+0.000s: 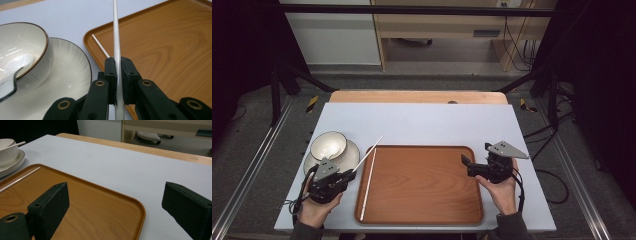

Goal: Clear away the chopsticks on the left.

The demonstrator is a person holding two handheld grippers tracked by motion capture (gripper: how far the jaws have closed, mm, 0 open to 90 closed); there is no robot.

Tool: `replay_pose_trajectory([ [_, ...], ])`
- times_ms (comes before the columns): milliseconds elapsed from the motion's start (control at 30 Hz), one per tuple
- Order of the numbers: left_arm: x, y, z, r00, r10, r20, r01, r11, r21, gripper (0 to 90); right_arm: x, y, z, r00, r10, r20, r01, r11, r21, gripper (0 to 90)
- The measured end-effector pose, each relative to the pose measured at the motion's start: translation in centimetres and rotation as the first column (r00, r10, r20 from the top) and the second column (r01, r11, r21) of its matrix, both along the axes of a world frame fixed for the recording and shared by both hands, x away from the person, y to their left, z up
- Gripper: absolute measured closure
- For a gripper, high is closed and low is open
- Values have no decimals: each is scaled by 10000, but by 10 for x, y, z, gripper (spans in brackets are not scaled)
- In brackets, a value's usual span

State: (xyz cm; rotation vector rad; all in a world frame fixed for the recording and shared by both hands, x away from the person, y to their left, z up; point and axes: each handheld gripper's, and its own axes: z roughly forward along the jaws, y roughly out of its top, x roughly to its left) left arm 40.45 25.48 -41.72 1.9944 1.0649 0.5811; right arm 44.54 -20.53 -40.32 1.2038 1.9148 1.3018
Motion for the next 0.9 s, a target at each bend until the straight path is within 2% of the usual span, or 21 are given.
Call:
replay_pose_trajectory([
  [233, -3, -13, 2, 9998, 167, 98, -166, 9998, -67, 839, 0, 0, 0, 10000, -26, 28, 26, 10000, 3, 76],
  [267, -3, -16, 3, 9995, 285, 160, -281, 9993, -235, 839, 0, 0, 0, 10000, -28, 42, 28, 10000, 6, 77],
  [433, 0, -26, 9, 9982, 559, 210, -552, 9980, -305, 839, 0, 1, 1, 10000, -36, 30, 36, 10000, 1, 77],
  [533, 2, -32, 13, 9973, 715, 170, -706, 9964, -476, 839, -1, 1, 1, 10000, -31, 52, 30, 10000, 39, 77],
  [667, 3, -38, 15, 9957, 917, 87, -913, 9951, -383, 839, -1, -1, 2, 10000, -51, 70, 50, 9999, 128, 77],
  [800, 4, -41, 14, 9917, 1289, -13, -1287, 9897, -619, 839, -1, -1, 3, 10000, -53, 80, 52, 9999, 116, 77],
  [900, 4, -43, 14, 9895, 1446, 58, -1443, 9887, -408, 839, -1, -1, 3, 10000, -51, 80, 50, 9999, 115, 77],
])
